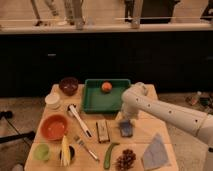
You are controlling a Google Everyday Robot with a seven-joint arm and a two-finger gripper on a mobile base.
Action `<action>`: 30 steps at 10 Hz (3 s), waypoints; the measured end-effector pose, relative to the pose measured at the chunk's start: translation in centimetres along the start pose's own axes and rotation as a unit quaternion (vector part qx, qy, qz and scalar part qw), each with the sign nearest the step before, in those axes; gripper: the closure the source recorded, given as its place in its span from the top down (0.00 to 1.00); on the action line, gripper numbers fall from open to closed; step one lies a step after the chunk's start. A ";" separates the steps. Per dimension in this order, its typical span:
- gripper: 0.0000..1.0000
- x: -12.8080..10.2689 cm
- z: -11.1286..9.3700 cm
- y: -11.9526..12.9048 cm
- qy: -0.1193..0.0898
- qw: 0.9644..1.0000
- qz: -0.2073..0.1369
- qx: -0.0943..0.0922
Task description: Wipe red bowl with sponge
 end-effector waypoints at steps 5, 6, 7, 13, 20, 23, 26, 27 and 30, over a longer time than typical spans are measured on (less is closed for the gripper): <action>0.80 0.3 1.1 -0.5 -0.016 1.000 -0.008 -0.003; 0.80 0.4 1.3 -0.5 -0.019 1.000 -0.010 -0.003; 0.80 0.3 1.4 -0.5 -0.022 1.000 -0.011 -0.003; 0.28 0.2 1.6 -0.5 -0.025 1.000 -0.015 0.004; 0.00 0.3 -3.7 -1.3 -0.004 1.000 -0.010 -0.010; 0.00 0.7 -6.0 -2.1 -0.007 1.000 0.011 -0.011; 0.00 1.4 -8.4 -3.7 -0.009 0.999 0.042 0.003; 0.00 1.8 -9.2 -4.6 -0.010 0.999 0.050 0.007; 0.00 2.9 -10.1 -7.8 -0.017 0.997 0.078 0.012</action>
